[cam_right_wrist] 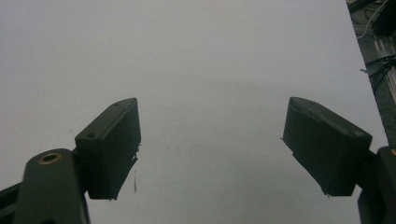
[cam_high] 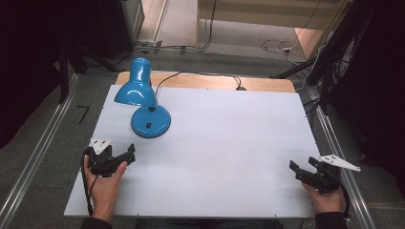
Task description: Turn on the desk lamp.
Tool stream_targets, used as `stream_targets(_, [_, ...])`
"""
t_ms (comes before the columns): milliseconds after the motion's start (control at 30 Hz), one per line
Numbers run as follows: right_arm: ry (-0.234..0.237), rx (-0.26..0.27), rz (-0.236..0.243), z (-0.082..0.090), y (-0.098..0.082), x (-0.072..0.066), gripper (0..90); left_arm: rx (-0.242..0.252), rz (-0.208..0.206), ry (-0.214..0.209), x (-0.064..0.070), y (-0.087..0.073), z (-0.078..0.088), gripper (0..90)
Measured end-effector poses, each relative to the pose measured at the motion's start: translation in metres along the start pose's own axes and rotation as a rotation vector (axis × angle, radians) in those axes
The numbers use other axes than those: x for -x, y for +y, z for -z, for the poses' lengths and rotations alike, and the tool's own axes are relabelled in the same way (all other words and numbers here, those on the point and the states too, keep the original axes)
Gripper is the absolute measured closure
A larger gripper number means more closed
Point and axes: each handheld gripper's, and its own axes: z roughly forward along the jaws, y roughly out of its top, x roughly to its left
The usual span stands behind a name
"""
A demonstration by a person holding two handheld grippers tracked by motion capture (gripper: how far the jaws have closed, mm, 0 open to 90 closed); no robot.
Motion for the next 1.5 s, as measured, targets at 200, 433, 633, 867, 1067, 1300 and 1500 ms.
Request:
stream_targets(200, [0.0, 0.0, 0.001, 0.0, 0.0, 0.0, 17.5, -0.005, -0.002, -0.01, 0.002, 0.002, -0.004, 14.2])
stream_targets(433, [0.0, 0.0, 0.001, 0.0, 0.0, 0.0, 17.5, -0.009, 0.006, -0.019, 0.002, 0.004, -0.009, 14.3])
stream_targets(633, [0.001, 0.0, 0.002, 0.0, 0.0, 0.0, 17.5, -0.013, 0.011, -0.022, 0.002, 0.005, -0.013, 14.3])
stream_targets(867, [0.001, -0.001, 0.002, 0.0, 0.0, 0.0, 17.5, -0.001, 0.021, -0.021, 0.003, 0.008, -0.016, 14.8])
stream_targets(1067, [0.002, -0.001, 0.004, 0.0, 0.0, 0.0, 17.5, 0.003, 0.029, -0.028, 0.003, 0.01, -0.02, 15.5])
stream_targets(1300, [0.004, -0.001, 0.007, -0.001, 0.0, 0.0, 17.5, 0.008, 0.029, -0.03, 0.004, 0.011, -0.022, 16.4])
stream_targets(1500, [0.003, -0.005, 0.001, -0.001, 0.0, 0.0, 17.5, 0.009, 0.033, -0.036, 0.004, 0.012, -0.025, 17.0])
